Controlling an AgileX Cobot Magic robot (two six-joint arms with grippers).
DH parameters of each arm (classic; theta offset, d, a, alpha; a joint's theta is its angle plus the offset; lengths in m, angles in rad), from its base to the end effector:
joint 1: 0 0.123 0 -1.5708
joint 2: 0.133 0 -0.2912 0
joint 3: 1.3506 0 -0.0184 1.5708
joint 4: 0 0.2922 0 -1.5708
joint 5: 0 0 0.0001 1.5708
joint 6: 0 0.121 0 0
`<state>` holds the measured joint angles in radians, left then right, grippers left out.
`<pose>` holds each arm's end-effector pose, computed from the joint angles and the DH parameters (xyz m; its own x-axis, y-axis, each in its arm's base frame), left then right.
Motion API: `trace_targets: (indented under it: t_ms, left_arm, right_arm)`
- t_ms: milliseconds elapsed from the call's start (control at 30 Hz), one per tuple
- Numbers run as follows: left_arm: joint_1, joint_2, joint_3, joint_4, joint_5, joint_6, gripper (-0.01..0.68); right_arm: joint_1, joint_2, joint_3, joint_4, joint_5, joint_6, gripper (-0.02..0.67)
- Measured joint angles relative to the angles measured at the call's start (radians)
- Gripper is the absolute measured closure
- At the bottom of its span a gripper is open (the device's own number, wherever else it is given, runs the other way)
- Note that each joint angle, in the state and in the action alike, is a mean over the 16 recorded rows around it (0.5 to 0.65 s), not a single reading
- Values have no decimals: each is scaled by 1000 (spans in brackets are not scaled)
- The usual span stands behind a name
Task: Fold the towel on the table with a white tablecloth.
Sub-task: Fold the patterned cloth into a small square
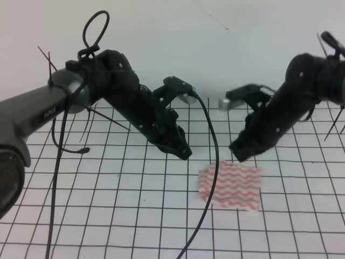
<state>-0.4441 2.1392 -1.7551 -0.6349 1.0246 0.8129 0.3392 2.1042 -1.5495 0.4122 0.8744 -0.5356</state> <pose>0.4327 -0.2738 0.1796 -0.5367 0.6684 -0.5150 0.8424 0.4599 -0.2810 0.4403 0.1948 0.1257 -0.7750 -0.5350 -0.3364 -0.6165 0.7571 0.2162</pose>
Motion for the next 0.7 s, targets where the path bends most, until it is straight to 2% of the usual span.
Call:
trace_targets:
  t_ms: [467,700]
  left_arm:
    - [10,-49,-4,30,15,-3,674]
    - [36,-140,-4,48,34,-7,673]
  right_arm:
    - [8,41,-75,49,50,-107,643]
    - [10,49,-107,53,68,-228,571]
